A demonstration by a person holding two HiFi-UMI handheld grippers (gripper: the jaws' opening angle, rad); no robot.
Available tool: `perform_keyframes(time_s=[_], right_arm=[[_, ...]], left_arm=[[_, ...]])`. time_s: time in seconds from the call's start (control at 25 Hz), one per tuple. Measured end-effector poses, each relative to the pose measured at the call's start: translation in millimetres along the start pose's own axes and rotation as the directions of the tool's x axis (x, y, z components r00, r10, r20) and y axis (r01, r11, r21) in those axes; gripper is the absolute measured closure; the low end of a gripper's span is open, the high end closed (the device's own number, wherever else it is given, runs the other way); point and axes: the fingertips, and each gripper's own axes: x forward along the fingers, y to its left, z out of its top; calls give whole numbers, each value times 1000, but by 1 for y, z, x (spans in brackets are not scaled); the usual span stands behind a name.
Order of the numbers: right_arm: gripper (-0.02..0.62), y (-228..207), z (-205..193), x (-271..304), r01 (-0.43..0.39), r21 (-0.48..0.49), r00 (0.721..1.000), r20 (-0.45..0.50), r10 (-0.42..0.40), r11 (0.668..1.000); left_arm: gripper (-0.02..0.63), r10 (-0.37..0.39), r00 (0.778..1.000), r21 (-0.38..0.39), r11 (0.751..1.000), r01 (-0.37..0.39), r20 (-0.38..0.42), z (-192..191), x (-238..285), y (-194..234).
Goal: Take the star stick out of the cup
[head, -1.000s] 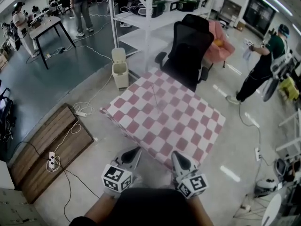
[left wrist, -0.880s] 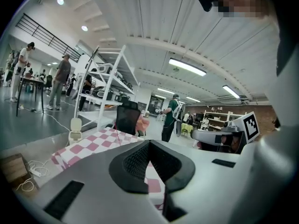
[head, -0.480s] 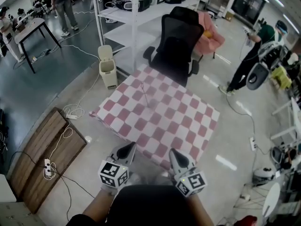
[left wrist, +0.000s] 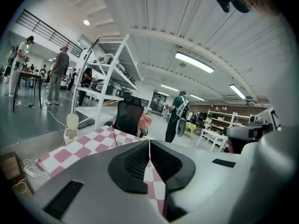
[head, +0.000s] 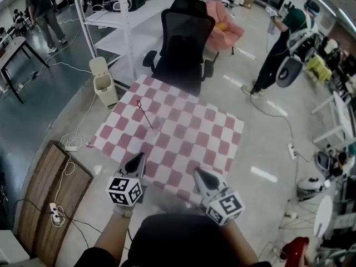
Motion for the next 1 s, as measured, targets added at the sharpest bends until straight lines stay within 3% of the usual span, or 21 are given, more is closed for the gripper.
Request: perform_keyframes(time_s=[0.28, 0.52, 0.76, 1.0], right_arm=[[588, -7, 17, 12, 14, -4, 998, -55, -14, 1000], [588, -3, 18, 16, 13, -47, 996, -84, -17, 999], [588, -1, -2, 9, 40, -49, 989, -142, -47, 998], [588, -10, -20, -1, 87, -55, 979, -182, -96, 995]], left_arm=[[560, 44, 998, -34, 998, -45, -38, -1, 73, 39], [463, 127, 989, -28, 991, -130, -78, 0, 133, 83], [388, 238, 963, -37, 969, -244, -128, -4, 180, 130], [380, 295, 944, -38, 952, -304, -151, -6, 213, 163]])
